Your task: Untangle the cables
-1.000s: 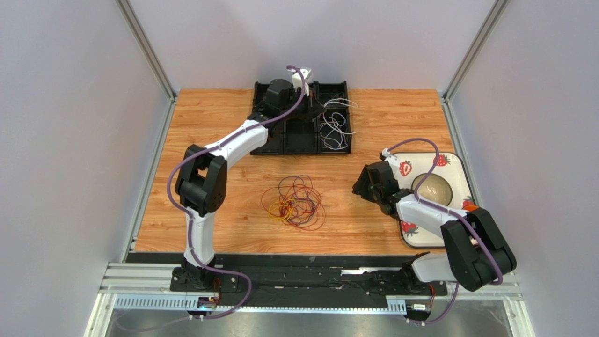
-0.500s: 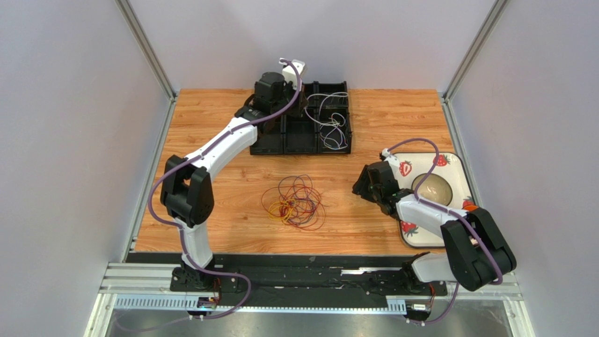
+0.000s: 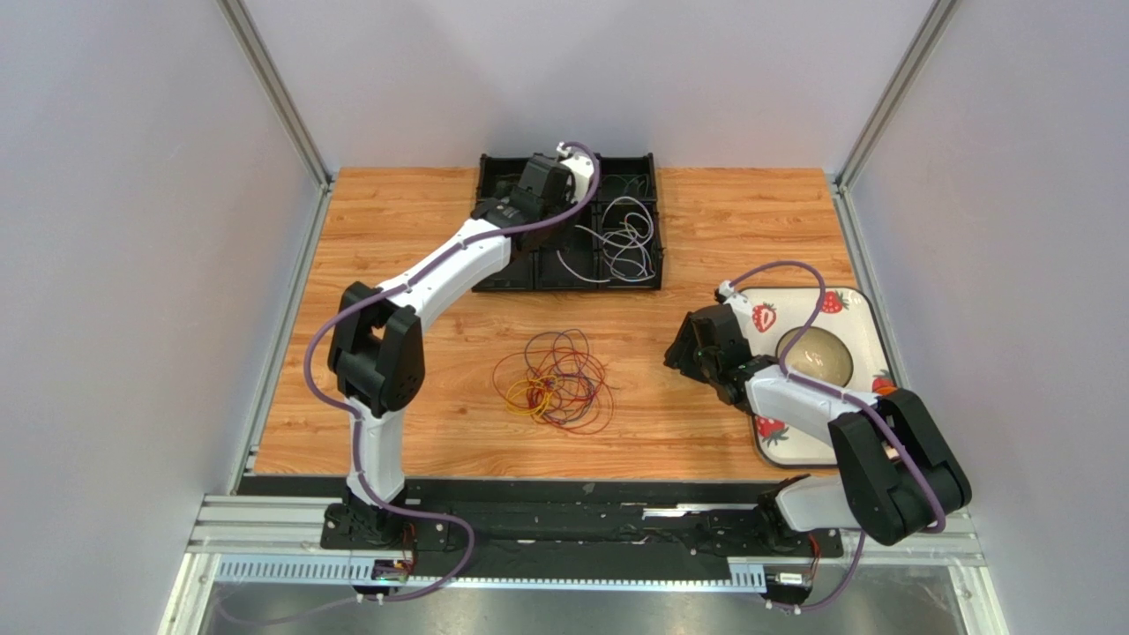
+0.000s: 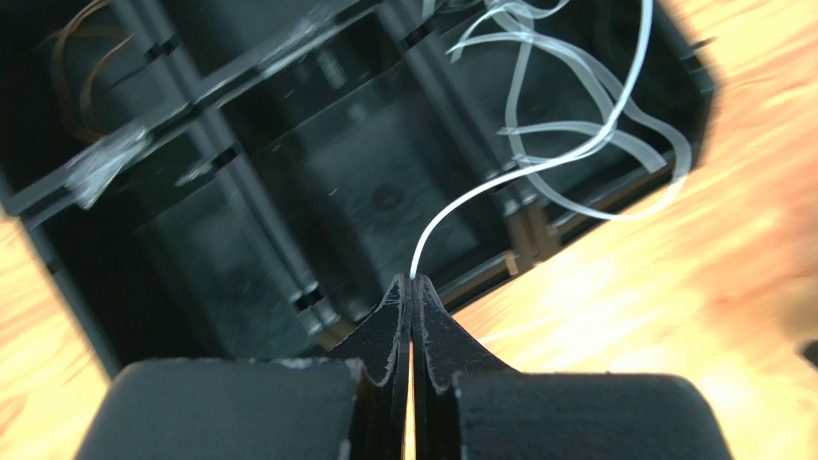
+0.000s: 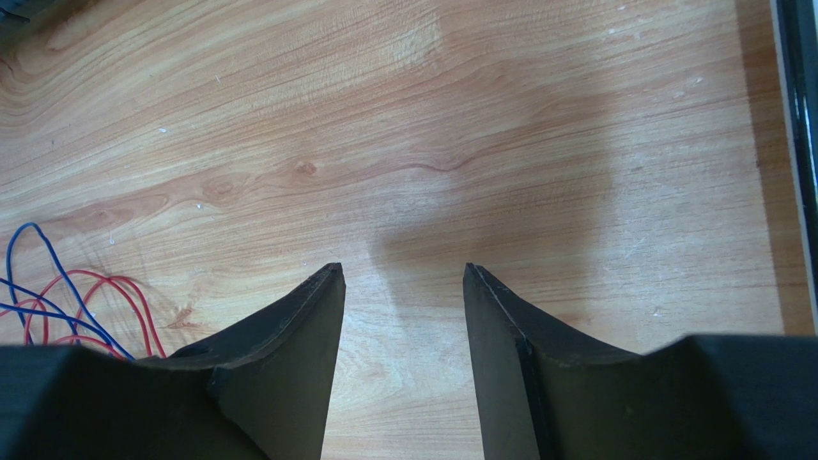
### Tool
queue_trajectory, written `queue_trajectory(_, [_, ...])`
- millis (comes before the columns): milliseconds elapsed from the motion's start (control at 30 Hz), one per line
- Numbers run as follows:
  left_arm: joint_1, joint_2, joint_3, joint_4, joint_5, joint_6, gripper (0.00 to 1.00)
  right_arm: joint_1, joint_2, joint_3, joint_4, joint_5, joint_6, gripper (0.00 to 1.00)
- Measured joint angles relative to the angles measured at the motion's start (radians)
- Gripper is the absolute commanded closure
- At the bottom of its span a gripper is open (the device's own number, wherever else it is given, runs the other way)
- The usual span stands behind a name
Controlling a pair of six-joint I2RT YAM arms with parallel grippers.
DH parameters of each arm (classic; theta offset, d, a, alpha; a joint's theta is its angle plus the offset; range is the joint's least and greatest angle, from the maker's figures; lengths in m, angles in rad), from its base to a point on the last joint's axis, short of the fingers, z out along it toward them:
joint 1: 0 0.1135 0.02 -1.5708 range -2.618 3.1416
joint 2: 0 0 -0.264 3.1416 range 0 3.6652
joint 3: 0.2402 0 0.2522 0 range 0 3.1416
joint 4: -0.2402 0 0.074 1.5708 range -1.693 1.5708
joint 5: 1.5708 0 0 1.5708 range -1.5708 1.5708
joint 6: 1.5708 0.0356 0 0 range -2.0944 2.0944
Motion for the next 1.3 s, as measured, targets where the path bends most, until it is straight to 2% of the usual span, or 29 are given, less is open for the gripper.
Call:
queue_trajectory(167, [-0.04,0.051,0.123,-0.107,-0.201,0.043,1.0,0.0,0.0,0.001,0.0,0.0,0.0,0.48])
queue_trajectory(333, [-0.102,0.122,0.263,-0.165,-0.424,0.149,1.0,0.0,0.0,0.001,-0.001,-0.001,0.0,0.48])
queue_trajectory(467, [-0.171,0.249,0.447,-0.223,-0.562,0.232,1.0,0.0,0.001,0.006,-0.002,-0.004,0.0,0.48])
queue_trajectory(567, [-0.202,0.37,0.609,-0.268,-0.596,0.264,1.0,0.0,0.002,0.006,-0.003,-0.007,0.0,0.48])
queue_trajectory(667, [-0.216,0.441,0.68,-0.302,-0.619,0.292,1.0,0.0,0.002,0.006,-0.005,-0.007,0.0,0.48])
queue_trajectory(933, [-0.208,0.469,0.687,-0.304,-0.688,0.378,1.0,0.0,0.006,0.008,-0.008,-0.008,0.0,0.48])
queue_trajectory(1300, [-0.208,0.472,0.715,-0.226,-0.62,0.313,1.0,0.0,0.006,0.013,-0.008,-0.008,0.0,0.48])
